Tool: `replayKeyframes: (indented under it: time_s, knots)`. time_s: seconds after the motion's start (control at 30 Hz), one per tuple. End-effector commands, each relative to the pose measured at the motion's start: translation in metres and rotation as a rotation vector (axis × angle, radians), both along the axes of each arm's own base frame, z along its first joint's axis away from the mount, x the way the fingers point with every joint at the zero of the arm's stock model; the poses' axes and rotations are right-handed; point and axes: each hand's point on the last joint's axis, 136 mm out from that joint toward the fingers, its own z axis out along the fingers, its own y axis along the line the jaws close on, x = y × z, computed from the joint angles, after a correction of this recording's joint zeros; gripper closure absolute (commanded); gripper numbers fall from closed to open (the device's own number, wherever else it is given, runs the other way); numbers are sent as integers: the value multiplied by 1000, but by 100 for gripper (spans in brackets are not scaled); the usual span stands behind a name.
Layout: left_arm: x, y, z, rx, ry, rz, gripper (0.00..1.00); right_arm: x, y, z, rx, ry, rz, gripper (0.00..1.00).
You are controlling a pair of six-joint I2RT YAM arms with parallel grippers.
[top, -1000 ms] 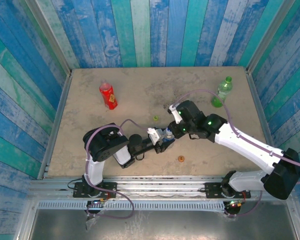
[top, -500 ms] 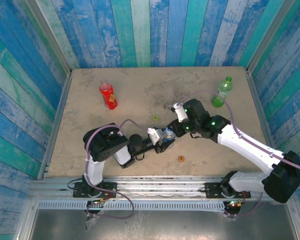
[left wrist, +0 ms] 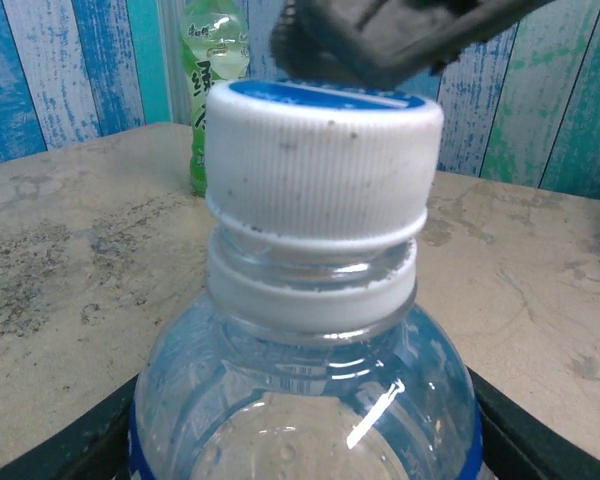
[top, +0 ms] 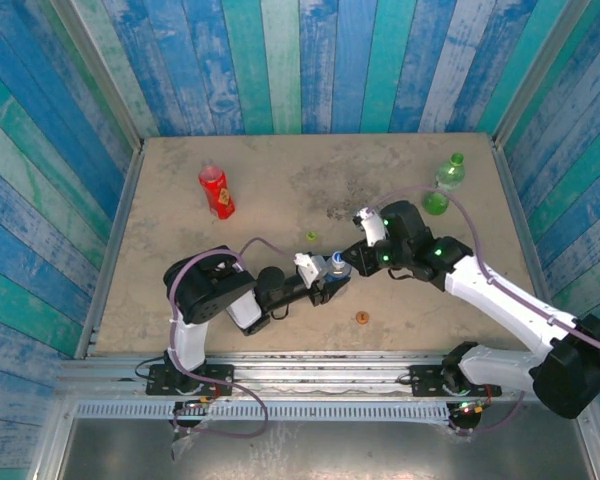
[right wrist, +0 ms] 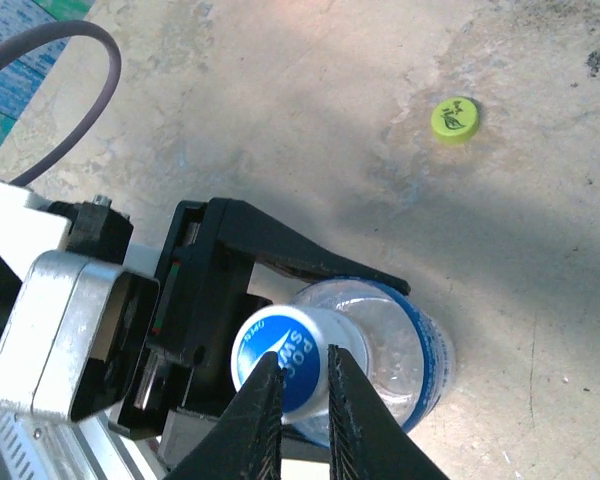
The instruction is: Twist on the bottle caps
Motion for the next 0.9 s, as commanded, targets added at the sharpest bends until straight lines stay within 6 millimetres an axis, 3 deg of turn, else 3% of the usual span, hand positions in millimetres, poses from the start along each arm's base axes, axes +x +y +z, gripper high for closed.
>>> replayKeyframes:
  time_s: [0.0, 0.13, 0.4, 0.63, 0.7, 0.87]
  knots:
    - [8, 0, 2, -12, 64, 20, 45, -38, -8, -27, -38, 155, 62, 85]
    - [7, -1, 1, -5, 59, 10, 45, -37, -7, -11, 6, 100, 58, 85]
    - [5, -1, 3, -4, 37, 3, 46, -5, -8, 21, 59, -39, -38, 77]
    - [3, 1, 3, -1, 16, 0, 46, 12, 12, 14, 82, 63, -1, 77]
    - [3, 1, 3, 2, 12, 0, 46, 24, 6, 10, 80, 79, -35, 77]
    - [4, 0, 3, 3, 11, 1, 46, 18, 4, 2, 99, 125, -20, 81]
